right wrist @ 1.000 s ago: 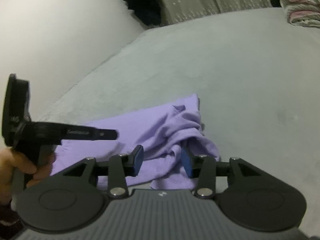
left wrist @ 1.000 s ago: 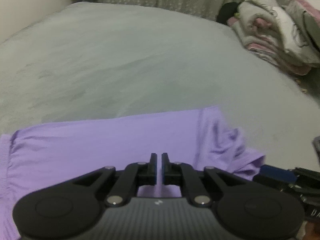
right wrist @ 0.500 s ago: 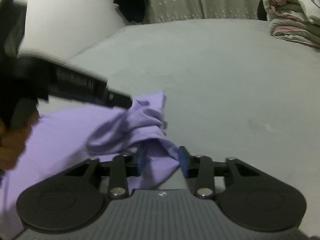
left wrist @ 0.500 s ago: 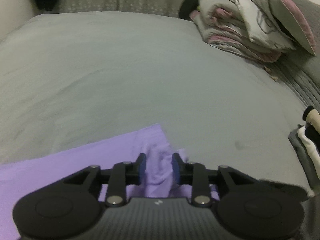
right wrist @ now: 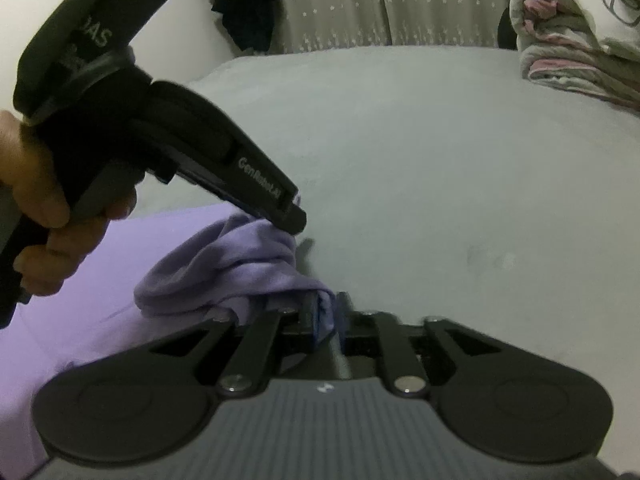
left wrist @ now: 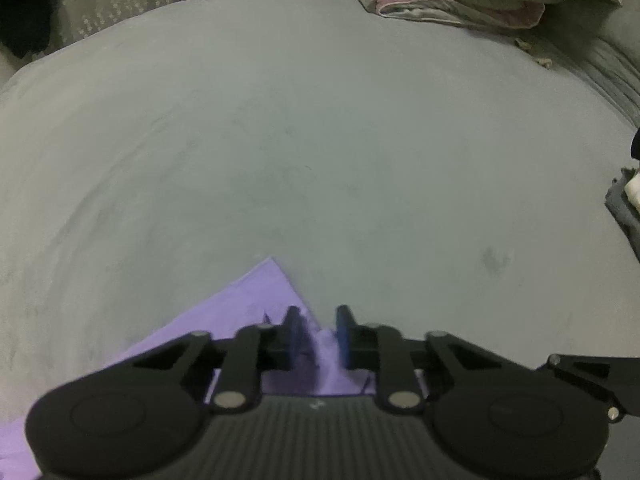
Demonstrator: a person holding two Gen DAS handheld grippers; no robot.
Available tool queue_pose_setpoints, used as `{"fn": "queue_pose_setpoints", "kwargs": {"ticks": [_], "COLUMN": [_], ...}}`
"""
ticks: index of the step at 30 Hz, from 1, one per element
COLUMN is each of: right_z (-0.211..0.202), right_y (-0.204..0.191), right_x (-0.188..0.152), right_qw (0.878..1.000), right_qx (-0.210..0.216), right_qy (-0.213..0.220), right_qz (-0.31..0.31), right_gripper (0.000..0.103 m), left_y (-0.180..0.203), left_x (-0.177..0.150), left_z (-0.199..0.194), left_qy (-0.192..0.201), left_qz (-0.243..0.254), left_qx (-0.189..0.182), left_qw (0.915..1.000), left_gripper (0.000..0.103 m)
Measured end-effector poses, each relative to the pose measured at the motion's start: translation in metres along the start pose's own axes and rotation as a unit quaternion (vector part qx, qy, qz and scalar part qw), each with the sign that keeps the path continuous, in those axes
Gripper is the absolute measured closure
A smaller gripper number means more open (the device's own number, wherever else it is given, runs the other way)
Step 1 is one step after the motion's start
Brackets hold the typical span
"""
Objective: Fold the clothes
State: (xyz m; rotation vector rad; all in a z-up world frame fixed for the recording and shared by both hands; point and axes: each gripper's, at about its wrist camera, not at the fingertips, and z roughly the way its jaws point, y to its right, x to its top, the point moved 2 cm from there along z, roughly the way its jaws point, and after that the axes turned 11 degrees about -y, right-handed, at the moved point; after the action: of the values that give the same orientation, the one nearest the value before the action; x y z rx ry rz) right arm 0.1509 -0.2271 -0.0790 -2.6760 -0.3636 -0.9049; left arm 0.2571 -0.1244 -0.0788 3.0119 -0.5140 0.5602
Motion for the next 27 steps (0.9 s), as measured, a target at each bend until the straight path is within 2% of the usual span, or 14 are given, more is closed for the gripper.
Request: {"fn": "queue_pose_setpoints", "kwargs": {"ticks": [2,6,7,8,9,11,15,21,24,27], "right_z": [0.003,0.006,0.005,0.006,0.006,0.002,-0.019,-0.053,-0.064,-0.063], "right_y": [-0.001,-0.002,-0.006,-0.007,-0.007,-0.003,0.010,0.036,0.042,0.036], "right_x": [0.001,-0.002,-0.006,-0.007,-0.007,-0.005,0.000,0.004,0.005,0.007], "right_qw": [1.000,1.000,1.000,1.000,1.000,0.999,0.994,0.974,0.968,0.970], "right_qx": [0.002,0.000,-0.002,-0.004,-0.005,-0.009,-0.057,-0.138,-0.144,-0.137], "right_qy": [0.002,0.018,0.023,0.026,0.027,0.041,0.092,0.167,0.188,0.184], "right_qz": [0.000,-0.004,-0.009,-0.012,-0.013,-0.004,0.022,0.072,0.085,0.079], "right_gripper": [0.072,0.068,0.072,0.092,0.101,0.100,0.101,0.101,0.101,0.101], "left_y": [0.001,0.002,0.002,0.001,0.001,0.000,-0.002,0.000,0.009,0.010], "left_x": [0.002,0.003,0.003,0.003,0.004,0.006,0.011,0.021,0.024,0.013], "left_z": [0.001,-0.003,-0.004,-0.006,-0.007,-0.012,-0.029,-0.060,-0.067,-0.069], "left_qy": [-0.001,0.014,0.019,0.024,0.030,0.045,0.092,0.172,0.191,0.195], "left_qz": [0.006,0.011,0.010,0.006,0.003,-0.004,-0.021,-0.043,-0.037,-0.031], "left_qx": [0.004,0.014,0.012,0.009,0.005,-0.003,-0.024,-0.071,-0.081,-0.074], "left_qw": [1.0000,0.9997,0.9997,0.9996,0.9995,0.9990,0.9952,0.9815,0.9775,0.9775], "left_gripper": [0.100,0.101,0.102,0.102,0.102,0.102,0.102,0.102,0.102,0.102]}}
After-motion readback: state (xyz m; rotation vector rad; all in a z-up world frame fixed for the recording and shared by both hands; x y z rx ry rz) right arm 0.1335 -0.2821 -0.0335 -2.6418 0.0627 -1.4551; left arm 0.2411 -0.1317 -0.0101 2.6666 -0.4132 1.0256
